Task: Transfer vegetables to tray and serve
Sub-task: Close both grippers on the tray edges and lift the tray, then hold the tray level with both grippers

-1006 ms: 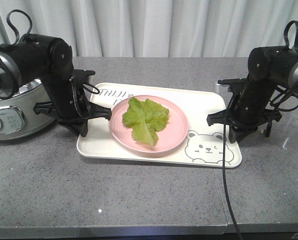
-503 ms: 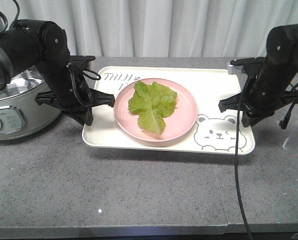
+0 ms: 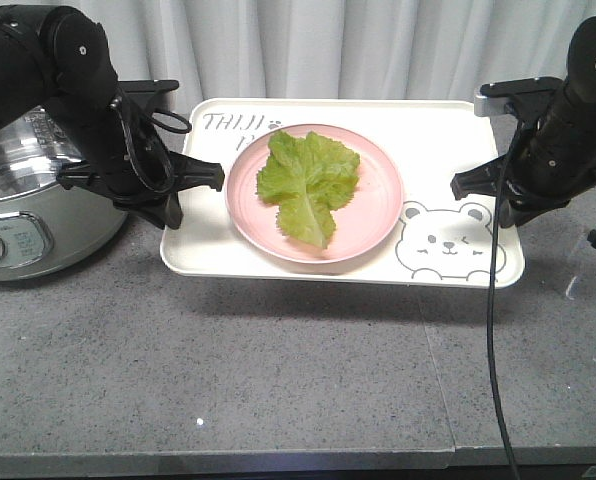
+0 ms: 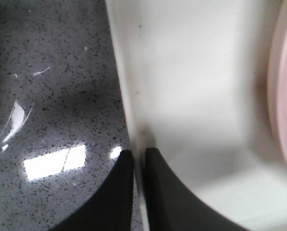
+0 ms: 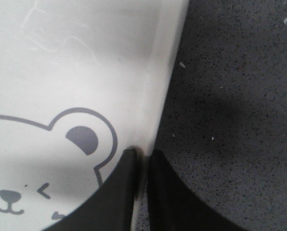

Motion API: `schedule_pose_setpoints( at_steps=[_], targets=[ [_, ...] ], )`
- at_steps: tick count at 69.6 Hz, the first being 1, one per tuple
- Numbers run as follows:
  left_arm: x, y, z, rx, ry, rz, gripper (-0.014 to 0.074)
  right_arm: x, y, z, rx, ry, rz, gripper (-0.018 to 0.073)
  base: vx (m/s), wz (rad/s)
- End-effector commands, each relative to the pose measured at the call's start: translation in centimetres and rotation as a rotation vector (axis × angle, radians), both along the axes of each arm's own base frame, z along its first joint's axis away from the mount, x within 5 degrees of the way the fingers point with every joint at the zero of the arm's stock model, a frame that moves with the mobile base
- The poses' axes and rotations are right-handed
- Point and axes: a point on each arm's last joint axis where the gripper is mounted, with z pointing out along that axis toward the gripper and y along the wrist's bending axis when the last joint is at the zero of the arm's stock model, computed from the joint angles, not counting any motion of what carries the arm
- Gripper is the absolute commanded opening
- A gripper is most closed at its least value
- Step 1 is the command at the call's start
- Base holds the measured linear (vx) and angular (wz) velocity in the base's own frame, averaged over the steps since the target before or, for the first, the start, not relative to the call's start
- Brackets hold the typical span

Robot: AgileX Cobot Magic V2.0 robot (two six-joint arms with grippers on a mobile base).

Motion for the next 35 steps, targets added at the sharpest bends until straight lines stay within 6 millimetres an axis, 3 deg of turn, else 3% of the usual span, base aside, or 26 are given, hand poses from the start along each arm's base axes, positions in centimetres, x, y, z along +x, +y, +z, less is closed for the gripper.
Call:
schedule_pose_setpoints(
  at_steps=[1,35],
  targets=[
    [-1.54,-0.38,4.08,-0.083,-0.102,-0.038,-0.0008,-0.63,0.09,3.2,0.003,-0.14,0.047,-0.0008,0.0,0.0],
    [-1.54,-0.38,4.08,-0.083,-0.102,-0.038,-0.0008,-0.91,-0.32,3.51,-0.042,-0.139,0.048,-0.0008,0.0,0.0]
  ],
)
